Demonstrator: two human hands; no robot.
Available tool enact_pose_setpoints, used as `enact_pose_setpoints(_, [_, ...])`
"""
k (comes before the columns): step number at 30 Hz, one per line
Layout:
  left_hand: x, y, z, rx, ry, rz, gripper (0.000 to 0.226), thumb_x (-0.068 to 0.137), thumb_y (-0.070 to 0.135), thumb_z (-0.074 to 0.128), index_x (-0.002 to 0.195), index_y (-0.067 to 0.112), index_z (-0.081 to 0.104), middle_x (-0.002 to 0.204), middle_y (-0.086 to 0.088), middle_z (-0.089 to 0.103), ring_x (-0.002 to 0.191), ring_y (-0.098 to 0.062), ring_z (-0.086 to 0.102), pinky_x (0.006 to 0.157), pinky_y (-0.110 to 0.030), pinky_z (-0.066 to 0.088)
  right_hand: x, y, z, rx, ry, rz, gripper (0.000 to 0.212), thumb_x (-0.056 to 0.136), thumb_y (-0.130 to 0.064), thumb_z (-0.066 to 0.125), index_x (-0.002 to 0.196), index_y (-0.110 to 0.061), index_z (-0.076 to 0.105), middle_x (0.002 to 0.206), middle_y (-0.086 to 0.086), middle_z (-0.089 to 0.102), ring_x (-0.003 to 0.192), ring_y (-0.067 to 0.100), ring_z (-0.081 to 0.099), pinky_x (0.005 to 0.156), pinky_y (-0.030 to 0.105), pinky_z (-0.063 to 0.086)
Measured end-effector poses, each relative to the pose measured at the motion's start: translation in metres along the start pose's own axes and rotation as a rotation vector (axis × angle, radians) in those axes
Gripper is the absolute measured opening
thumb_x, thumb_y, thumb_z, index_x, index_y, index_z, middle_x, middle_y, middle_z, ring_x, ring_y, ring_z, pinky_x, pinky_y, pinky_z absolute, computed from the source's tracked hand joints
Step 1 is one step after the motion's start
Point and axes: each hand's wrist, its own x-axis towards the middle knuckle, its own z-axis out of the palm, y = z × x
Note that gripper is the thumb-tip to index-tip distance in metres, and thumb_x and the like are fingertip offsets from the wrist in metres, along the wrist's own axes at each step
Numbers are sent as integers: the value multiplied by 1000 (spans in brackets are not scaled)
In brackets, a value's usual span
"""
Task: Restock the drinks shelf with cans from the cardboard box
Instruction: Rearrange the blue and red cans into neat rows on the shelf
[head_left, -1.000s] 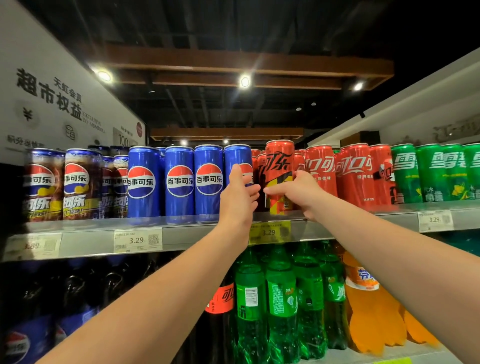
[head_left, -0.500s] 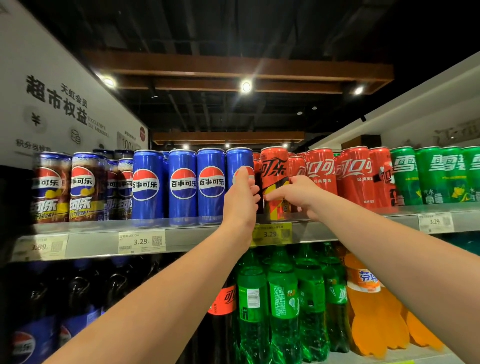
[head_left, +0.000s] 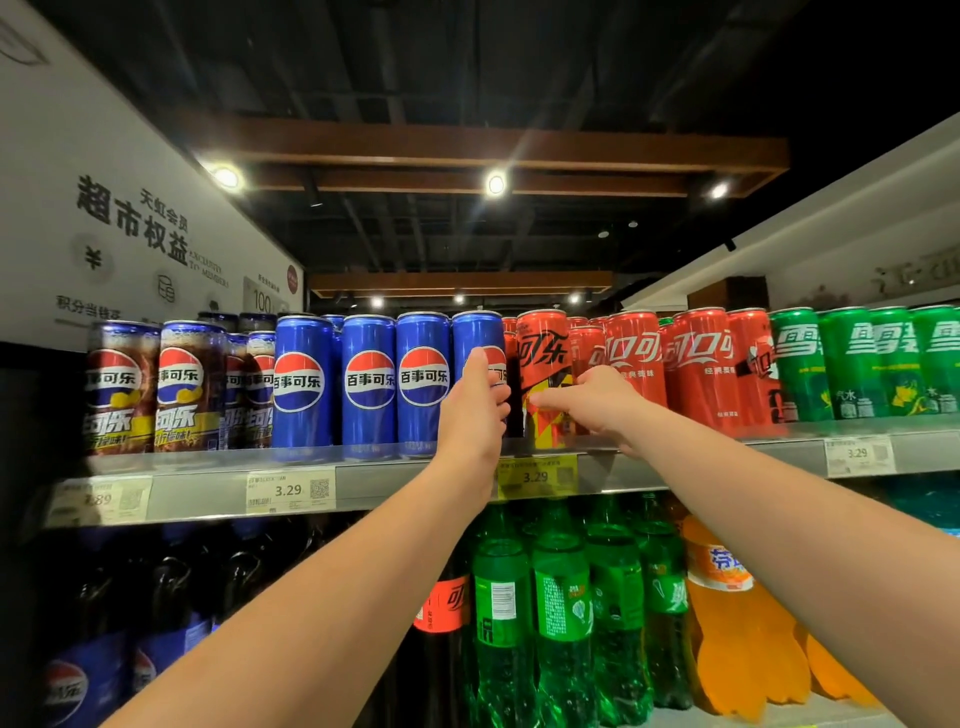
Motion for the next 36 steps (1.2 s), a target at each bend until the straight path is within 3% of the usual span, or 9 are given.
enact_pose_setpoints(6, [-10, 2, -17, 312, 78, 55, 38, 96, 49, 39, 109, 19, 57, 112, -1, 61, 109, -21, 56, 101, -42, 41, -21, -4, -14, -452, -53, -81, 36, 89, -45, 55, 70, -14, 55, 70, 0, 54, 65, 16, 52, 52, 27, 35])
enact_pose_setpoints(9, [-22, 2, -29, 563, 124, 113, 30, 94, 47, 43, 91, 21, 57, 101, -1, 64, 101, -22, 56, 86, -35, 42, -39, -11, -14, -692, -98, -149, 37, 91, -46, 48, 80, -10, 52, 84, 7, 55, 79, 25, 53, 60, 27, 36])
enact_pose_setpoints(12, [-36, 4, -40, 796, 129, 125, 30, 92, 45, 45, 83, 18, 56, 78, 7, 55, 87, -22, 51, 67, -31, 36, -57, -17, -7, -840, -107, -230, 41, 90, -45, 49, 106, -8, 59, 112, 17, 60, 91, 31, 55, 71, 30, 39])
enact_pose_setpoints(14, [-45, 5, -49, 936, 106, 114, 27, 90, 45, 47, 91, 19, 57, 81, 7, 54, 86, -21, 49, 69, -30, 37, -68, -20, 1, -867, -113, -254, 47, 89, -46, 51, 115, -7, 59, 119, 17, 60, 97, 33, 57, 72, 30, 40])
enact_pose_setpoints(17, [-59, 8, -67, 1160, 84, 110, 33, 87, 44, 49, 107, 20, 58, 97, 1, 55, 92, -21, 50, 80, -33, 42, -84, -25, 16, -877, -160, -300, 37, 88, -45, 54, 103, -12, 58, 117, 17, 61, 91, 33, 55, 69, 28, 37])
enact_pose_setpoints(21, [-83, 8, -96, 1357, 47, 103, 27, 83, 41, 51, 96, 19, 58, 97, -4, 62, 91, -26, 57, 79, -36, 49, -107, -30, 45, -902, -188, -314, 46, 85, -46, 55, 115, -11, 60, 121, 14, 60, 105, 33, 57, 72, 28, 40])
enact_pose_setpoints(26, [-119, 3, -141, 1486, 24, 29, 21, 82, 39, 52, 79, 18, 56, 74, 0, 59, 75, -23, 57, 61, -29, 41, -146, -34, 92, -852, -278, -314, 27, 81, -40, 56, 82, -12, 59, 84, 4, 59, 74, 24, 57, 60, 27, 40])
enact_pose_setpoints(29, [-139, -1, -173, 1512, 27, -20, 28, 81, 43, 52, 90, 18, 60, 75, 3, 58, 76, -21, 58, 63, -29, 42, -172, -33, 125, -836, -298, -307, 23, 79, -42, 57, 75, -19, 54, 71, 0, 47, 68, 25, 52, 63, 28, 39])
enact_pose_setpoints(36, [-199, -38, -259, 1612, -13, -185, 29, 82, 41, 52, 102, 22, 60, 106, -3, 60, 85, -25, 50, 70, -30, 37, -235, -18, 209, -794, -421, -303, 34, 80, -39, 57, 104, -16, 64, 111, 12, 63, 92, 31, 59, 70, 29, 39])
